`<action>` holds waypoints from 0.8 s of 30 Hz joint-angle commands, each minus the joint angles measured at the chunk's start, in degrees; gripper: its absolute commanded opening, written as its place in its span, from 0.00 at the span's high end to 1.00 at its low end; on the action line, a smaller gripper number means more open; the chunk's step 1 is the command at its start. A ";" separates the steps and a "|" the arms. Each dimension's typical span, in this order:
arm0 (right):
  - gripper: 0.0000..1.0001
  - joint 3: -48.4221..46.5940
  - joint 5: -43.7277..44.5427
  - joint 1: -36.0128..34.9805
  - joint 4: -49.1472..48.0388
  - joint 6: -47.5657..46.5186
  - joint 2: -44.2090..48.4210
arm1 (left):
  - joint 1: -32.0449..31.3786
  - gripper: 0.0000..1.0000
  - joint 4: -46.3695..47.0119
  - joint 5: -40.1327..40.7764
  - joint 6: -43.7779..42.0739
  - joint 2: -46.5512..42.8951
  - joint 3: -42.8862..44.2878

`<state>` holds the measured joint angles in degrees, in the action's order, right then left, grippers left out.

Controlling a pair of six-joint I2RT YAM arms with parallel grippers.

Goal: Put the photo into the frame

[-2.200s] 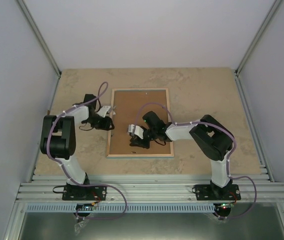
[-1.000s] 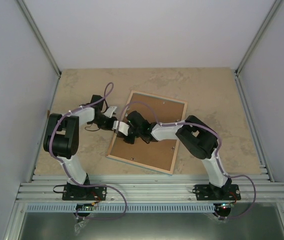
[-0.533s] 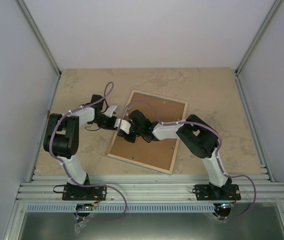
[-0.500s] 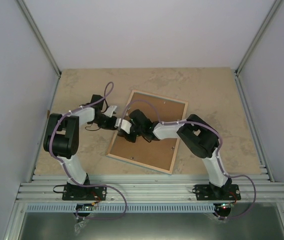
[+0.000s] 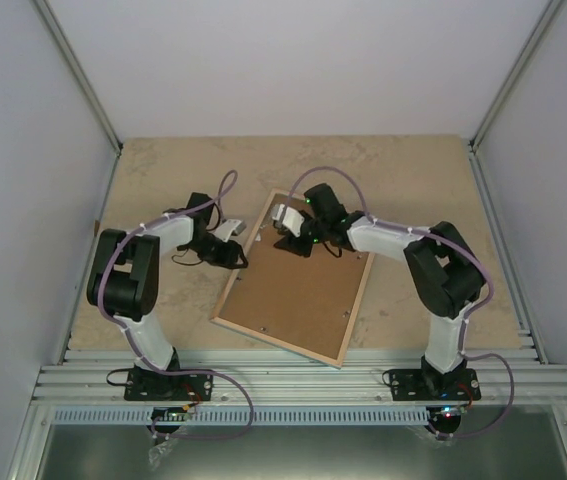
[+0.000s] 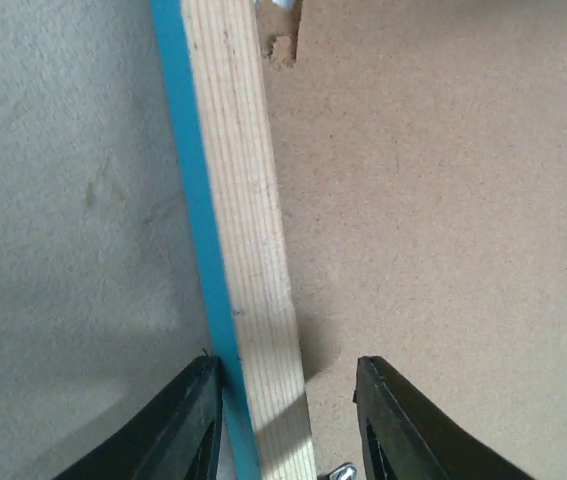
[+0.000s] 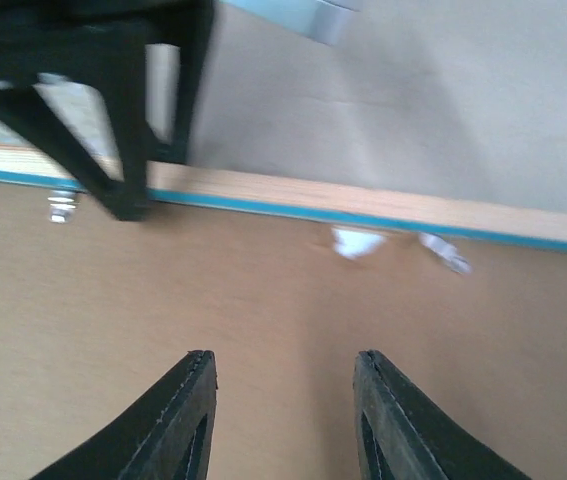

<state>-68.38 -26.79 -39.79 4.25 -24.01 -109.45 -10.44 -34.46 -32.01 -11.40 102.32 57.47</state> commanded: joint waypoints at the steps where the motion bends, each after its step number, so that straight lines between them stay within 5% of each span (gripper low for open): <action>1: 0.60 -4.83 0.59 3.40 4.89 -3.04 -2.98 | -0.11 0.60 -2.29 -2.92 0.34 -1.89 1.80; 24: 0.68 -23.91 8.21 2.39 6.07 -2.67 -21.72 | 0.15 0.78 5.89 0.24 3.98 5.01 3.82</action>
<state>-90.41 -18.83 -36.64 9.50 -25.06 -129.03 -10.44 -29.43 -32.10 -7.11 106.02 62.19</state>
